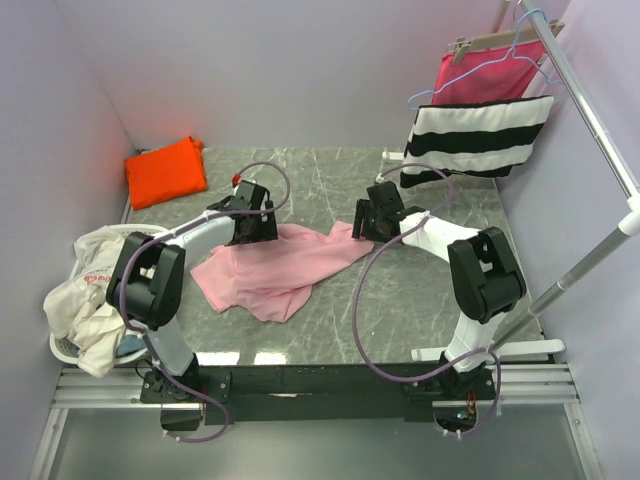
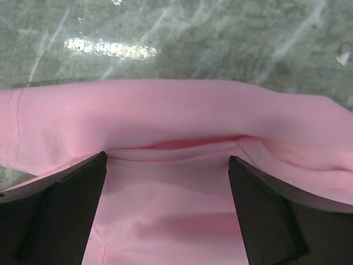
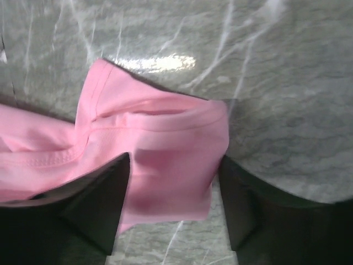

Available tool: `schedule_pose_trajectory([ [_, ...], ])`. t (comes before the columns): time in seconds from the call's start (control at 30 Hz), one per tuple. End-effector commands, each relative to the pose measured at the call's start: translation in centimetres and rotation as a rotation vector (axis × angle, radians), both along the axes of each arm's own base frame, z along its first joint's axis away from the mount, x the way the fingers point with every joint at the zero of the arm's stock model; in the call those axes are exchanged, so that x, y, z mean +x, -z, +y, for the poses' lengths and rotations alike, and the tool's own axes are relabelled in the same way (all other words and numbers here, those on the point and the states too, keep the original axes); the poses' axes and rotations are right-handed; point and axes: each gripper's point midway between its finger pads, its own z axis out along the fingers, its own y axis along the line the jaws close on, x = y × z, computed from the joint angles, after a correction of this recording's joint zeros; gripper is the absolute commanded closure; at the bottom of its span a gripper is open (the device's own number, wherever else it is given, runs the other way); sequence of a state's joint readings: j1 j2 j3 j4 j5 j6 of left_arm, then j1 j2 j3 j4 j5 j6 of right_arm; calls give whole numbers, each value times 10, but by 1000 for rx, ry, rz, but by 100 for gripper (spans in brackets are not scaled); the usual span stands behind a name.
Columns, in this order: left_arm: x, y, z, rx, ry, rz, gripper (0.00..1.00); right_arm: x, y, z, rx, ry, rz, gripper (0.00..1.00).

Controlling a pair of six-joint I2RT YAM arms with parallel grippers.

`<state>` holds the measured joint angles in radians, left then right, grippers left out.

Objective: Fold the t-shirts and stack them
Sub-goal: Flatten out the tshirt

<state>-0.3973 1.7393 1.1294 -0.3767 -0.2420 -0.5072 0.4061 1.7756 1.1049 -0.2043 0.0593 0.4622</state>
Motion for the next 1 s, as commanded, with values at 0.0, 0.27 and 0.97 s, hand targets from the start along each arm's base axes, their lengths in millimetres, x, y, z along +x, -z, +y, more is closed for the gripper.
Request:
schedule_pose_trajectory([
  [0.0,15,7,13,5,-63,-30,2,10,2,20,90,-63,-2,40],
  [0.27,27,21,18,-61,-71,-14,24,16,-24,34,166,-137,-69,100],
  [0.97,-29,-243,22,-280,22,-475,99,10,-208,-5,96,-137,-450,100],
])
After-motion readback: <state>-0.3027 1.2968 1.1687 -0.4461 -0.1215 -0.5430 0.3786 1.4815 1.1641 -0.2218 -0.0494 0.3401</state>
